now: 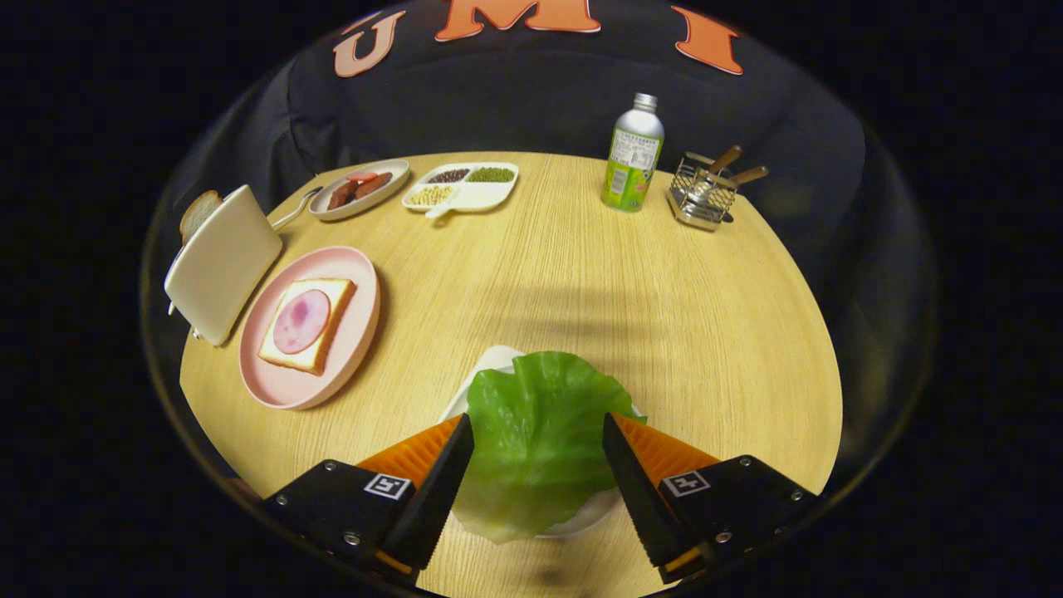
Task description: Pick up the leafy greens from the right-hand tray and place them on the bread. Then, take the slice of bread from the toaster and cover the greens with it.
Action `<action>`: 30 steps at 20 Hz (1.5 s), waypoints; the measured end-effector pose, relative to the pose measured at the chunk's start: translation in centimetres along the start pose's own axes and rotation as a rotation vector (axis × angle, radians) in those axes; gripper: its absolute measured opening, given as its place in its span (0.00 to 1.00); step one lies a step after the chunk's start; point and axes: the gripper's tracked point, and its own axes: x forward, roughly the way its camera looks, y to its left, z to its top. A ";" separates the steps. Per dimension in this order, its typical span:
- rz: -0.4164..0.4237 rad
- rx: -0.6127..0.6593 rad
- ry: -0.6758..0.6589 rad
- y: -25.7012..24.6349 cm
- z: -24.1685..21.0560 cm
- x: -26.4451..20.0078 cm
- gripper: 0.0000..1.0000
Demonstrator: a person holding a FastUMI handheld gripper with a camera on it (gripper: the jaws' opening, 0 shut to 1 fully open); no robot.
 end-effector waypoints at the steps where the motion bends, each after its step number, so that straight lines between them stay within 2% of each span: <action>1: -0.001 0.015 0.015 -0.1 -0.3 0.4 0.93; 6: 0.002 0.052 0.045 -0.1 -0.7 0.9 0.88; 8: -0.001 0.054 0.050 0.2 -0.7 0.9 0.83; 10: 0.001 0.049 0.051 0.7 -0.7 0.8 0.72; 12: 0.002 0.041 0.050 1.1 -0.6 0.8 0.56; 13: -0.002 0.047 0.050 1.1 -0.5 0.9 0.43; 14: -0.002 0.063 0.053 1.0 -0.5 0.8 0.36; 15: -0.001 0.077 0.054 0.9 -0.5 0.8 0.22; 17: 0.007 0.099 0.049 1.0 -0.4 0.7 0.09; 19: 0.008 0.092 0.039 1.2 -0.4 0.7 0.03; 30: 0.042 0.099 -0.049 3.5 2.6 -3.0 0.01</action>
